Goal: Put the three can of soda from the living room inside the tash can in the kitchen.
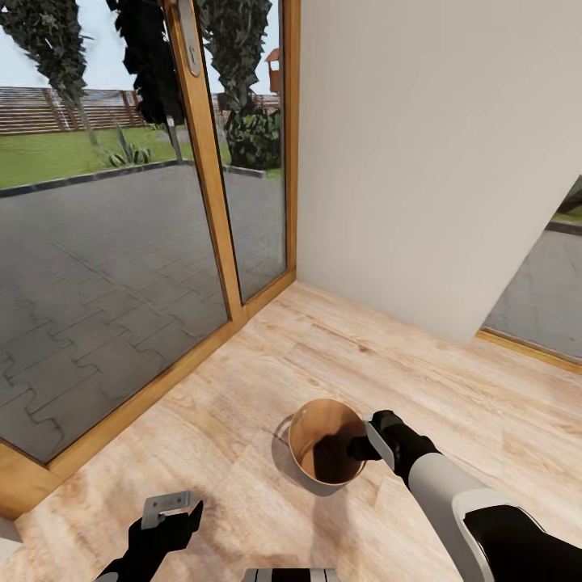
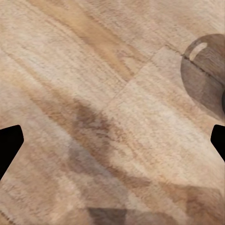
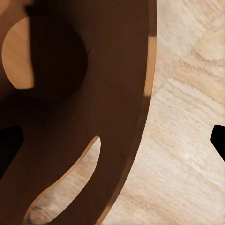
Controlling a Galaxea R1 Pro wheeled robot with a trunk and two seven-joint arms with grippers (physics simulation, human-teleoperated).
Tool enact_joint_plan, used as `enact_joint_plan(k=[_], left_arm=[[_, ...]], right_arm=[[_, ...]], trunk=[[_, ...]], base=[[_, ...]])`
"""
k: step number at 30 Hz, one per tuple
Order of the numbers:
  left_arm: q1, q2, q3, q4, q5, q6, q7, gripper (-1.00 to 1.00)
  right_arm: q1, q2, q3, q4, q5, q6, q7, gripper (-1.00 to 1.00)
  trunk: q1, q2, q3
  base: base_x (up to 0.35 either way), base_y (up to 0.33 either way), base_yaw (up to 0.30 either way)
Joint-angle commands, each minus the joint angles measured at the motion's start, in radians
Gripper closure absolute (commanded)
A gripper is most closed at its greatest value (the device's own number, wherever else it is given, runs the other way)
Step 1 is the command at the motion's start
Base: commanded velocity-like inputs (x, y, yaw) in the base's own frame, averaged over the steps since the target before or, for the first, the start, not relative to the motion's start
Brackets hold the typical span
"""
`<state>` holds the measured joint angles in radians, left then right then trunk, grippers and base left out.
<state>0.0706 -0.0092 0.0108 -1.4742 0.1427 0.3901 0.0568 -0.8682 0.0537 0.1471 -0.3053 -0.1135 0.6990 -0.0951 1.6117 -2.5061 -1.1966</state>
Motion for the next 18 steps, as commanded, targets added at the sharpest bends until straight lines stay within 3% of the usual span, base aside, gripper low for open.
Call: enact_joint_plan(k=[1,13,14,18], left_arm=[[0.000,0.000,0.000,0.000,0.000,0.000,0.000,-1.00],[0.001,0.000,0.001,-0.001,0.000,0.000,0.000,-1.00],[0.001,0.000,0.001,-0.001,0.000,0.000,0.000,-1.00],[0.001,0.000,0.001,-0.002,0.000,0.000,0.000,-1.00]], right_arm=[[0.000,0.000,0.000,0.000,0.000,0.000,0.000,-1.00],[0.000,0.000,0.000,0.000,0.000,0.000,0.000,-1.00],[0.000,0.000,0.000,0.000,0.000,0.000,0.000,1.00],[0.001,0.000,0.000,0.000,0.000,-0.001,0.000,1.00]], trunk=[[0.000,0.000,0.000],[0.000,0.000,0.000],[0.000,0.000,0.000],[0.000,0.000,0.000]], base=[[0.000,0.000,0.000],[0.000,0.000,0.000],[0.000,0.000,0.000],[0.000,0.000,0.000]])
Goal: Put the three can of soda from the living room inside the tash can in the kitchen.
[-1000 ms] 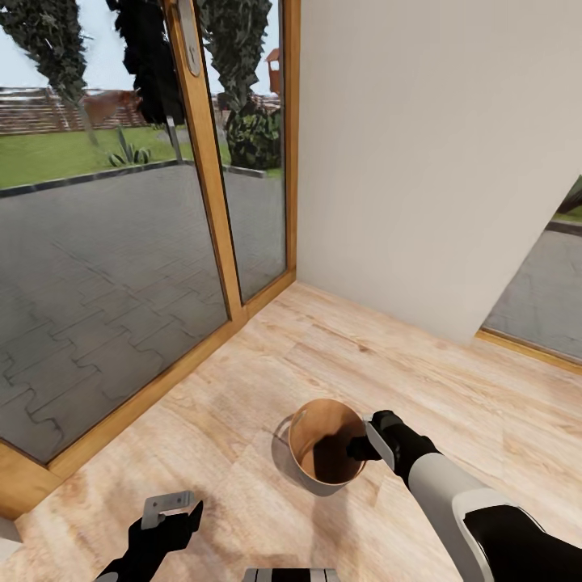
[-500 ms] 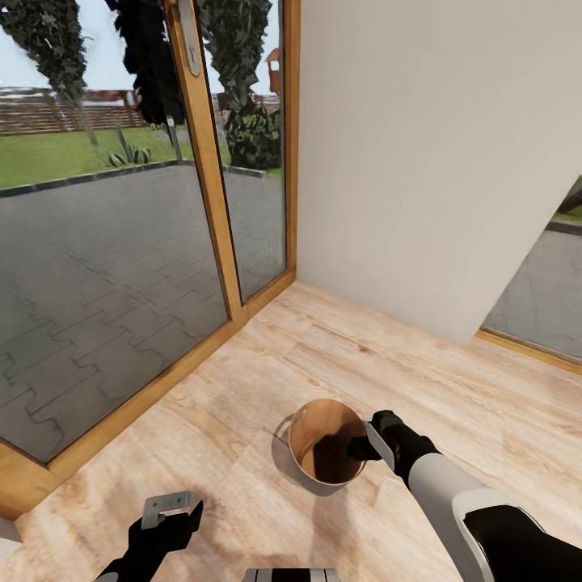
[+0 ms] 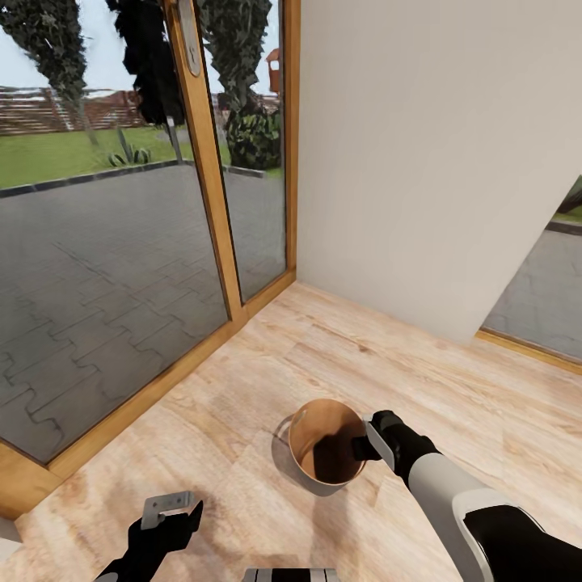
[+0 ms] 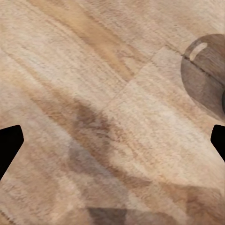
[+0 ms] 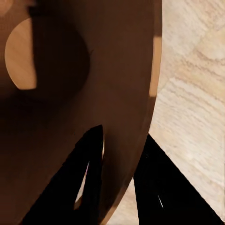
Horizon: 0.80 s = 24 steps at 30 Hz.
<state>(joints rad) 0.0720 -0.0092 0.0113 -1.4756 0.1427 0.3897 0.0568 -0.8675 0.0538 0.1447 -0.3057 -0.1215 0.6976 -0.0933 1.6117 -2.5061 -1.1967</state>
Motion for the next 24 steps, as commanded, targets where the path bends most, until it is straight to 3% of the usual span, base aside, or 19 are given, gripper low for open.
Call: enact_joint_plan(k=[1,23,24], left_arm=[[0.000,0.000,0.000,0.000,0.000,0.000,0.000,-1.00],[0.000,0.000,0.001,0.000,0.000,-0.001,0.001,-1.00],[0.000,0.000,0.001,0.001,0.000,-0.006,0.002,-1.00]], right_arm=[[0.000,0.000,0.002,0.000,0.008,0.001,-0.002,1.00],[0.000,0.000,0.001,-0.001,0.008,0.000,-0.002,1.00],[0.001,0.000,0.001,-0.036,0.008,0.002,-0.002,1.00]], trunk=[[0.000,0.000,0.000],[0.000,0.000,0.000],[0.000,0.000,0.000]], base=[[0.000,0.000,0.000],[0.000,0.000,0.000],[0.000,0.000,0.000]])
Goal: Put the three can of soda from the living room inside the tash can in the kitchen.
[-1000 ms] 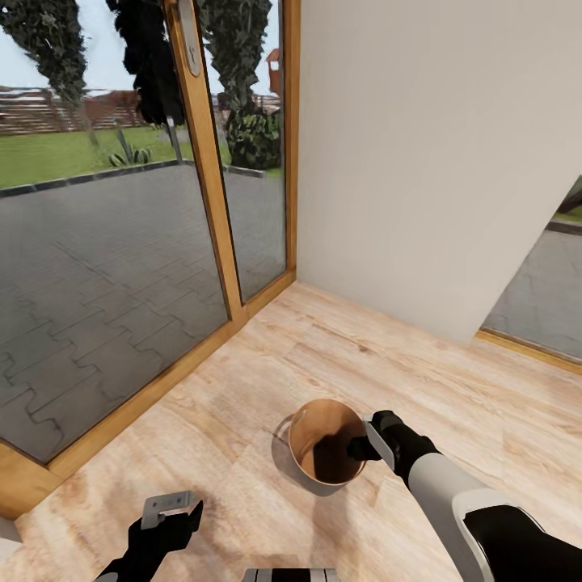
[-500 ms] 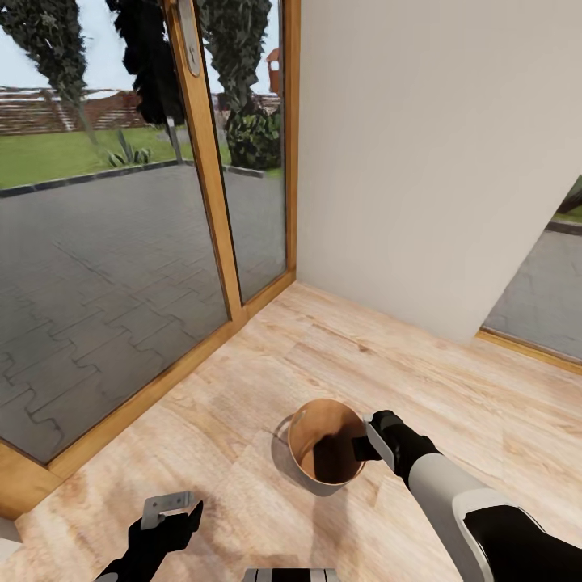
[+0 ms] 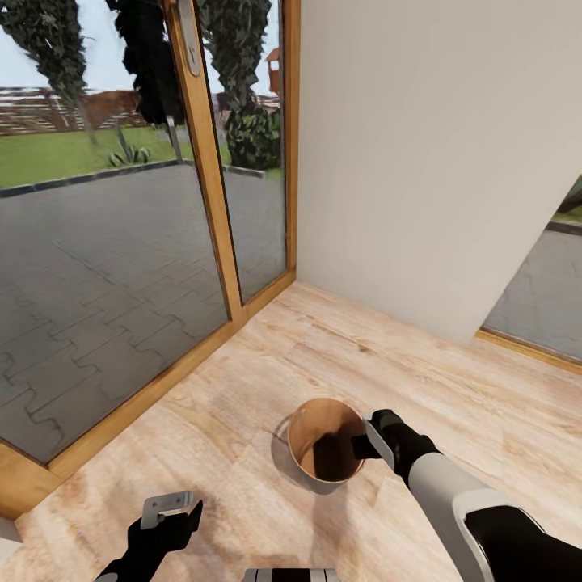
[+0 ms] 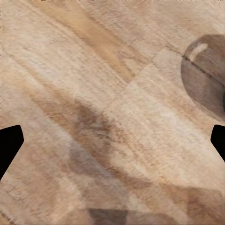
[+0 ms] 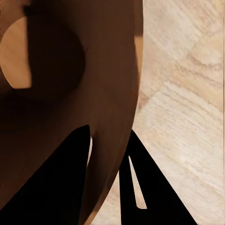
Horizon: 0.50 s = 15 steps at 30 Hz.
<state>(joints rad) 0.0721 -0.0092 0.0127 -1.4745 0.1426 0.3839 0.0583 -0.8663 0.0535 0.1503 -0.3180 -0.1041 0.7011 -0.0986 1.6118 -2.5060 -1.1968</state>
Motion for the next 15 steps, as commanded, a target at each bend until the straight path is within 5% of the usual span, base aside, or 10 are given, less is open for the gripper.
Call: enact_joint_plan(k=[1,15], left_arm=[[0.000,0.000,0.000,0.000,0.000,0.000,0.000,-1.00],[0.000,0.000,0.001,0.000,0.000,-0.001,0.000,-1.00]], right_arm=[[-0.001,0.000,-0.005,-0.027,-0.009,-0.001,0.003,1.00],[0.000,0.002,-0.005,-0.066,-0.009,0.008,0.003,1.00]], trunk=[[0.000,0.000,0.000],[0.000,0.000,0.000]], base=[[0.000,0.000,0.000],[0.000,0.000,0.000]])
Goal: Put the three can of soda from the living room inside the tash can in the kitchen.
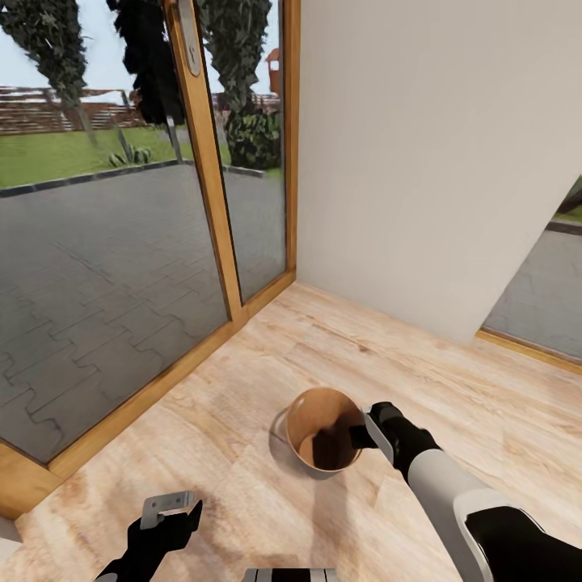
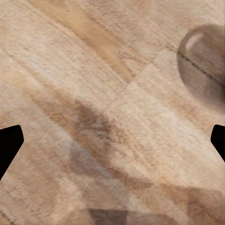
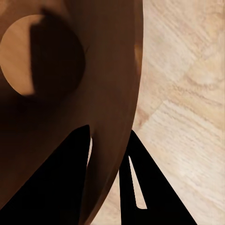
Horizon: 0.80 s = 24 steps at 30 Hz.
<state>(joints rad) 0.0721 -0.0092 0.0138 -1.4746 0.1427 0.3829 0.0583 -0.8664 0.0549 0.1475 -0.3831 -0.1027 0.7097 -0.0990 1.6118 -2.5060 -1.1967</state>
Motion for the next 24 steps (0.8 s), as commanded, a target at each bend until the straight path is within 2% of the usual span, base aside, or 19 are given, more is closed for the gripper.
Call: enact_joint_plan(k=[1,8,14,15,20,24], left_arm=[[0.000,0.000,0.000,0.000,0.000,0.000,0.000,-1.00],[0.000,0.000,0.000,0.000,0.000,-0.001,0.000,-1.00],[0.000,0.000,0.000,0.000,0.000,-0.001,0.000,-1.00],[0.000,0.000,0.000,0.000,0.000,-0.001,0.000,-1.00],[0.000,0.000,-0.001,0.000,0.000,-0.001,0.000,-1.00],[0.000,0.000,0.000,0.000,0.000,-0.001,0.000,-1.00]], right_arm=[[-0.001,0.000,-0.002,-0.012,-0.011,0.015,0.004,1.00],[0.001,0.002,0.000,-0.069,-0.012,0.032,0.004,1.00],[0.005,0.004,0.001,-0.202,-0.012,0.100,0.004,1.00],[0.007,0.003,0.001,-0.284,-0.011,0.151,0.004,1.00],[0.010,0.001,0.000,-0.445,-0.011,0.272,0.004,1.00],[0.011,0.000,0.000,-0.481,-0.011,0.306,0.004,1.00]], trunk=[[0.000,0.000,0.000],[0.000,0.000,0.000],[0.000,0.000,0.000],[0.000,0.000,0.000],[0.000,0.000,0.000],[0.000,0.000,0.000]], base=[[0.000,0.000,0.000],[0.000,0.000,0.000],[0.000,0.000,0.000],[0.000,0.000,0.000],[0.000,0.000,0.000],[0.000,0.000,0.000]])
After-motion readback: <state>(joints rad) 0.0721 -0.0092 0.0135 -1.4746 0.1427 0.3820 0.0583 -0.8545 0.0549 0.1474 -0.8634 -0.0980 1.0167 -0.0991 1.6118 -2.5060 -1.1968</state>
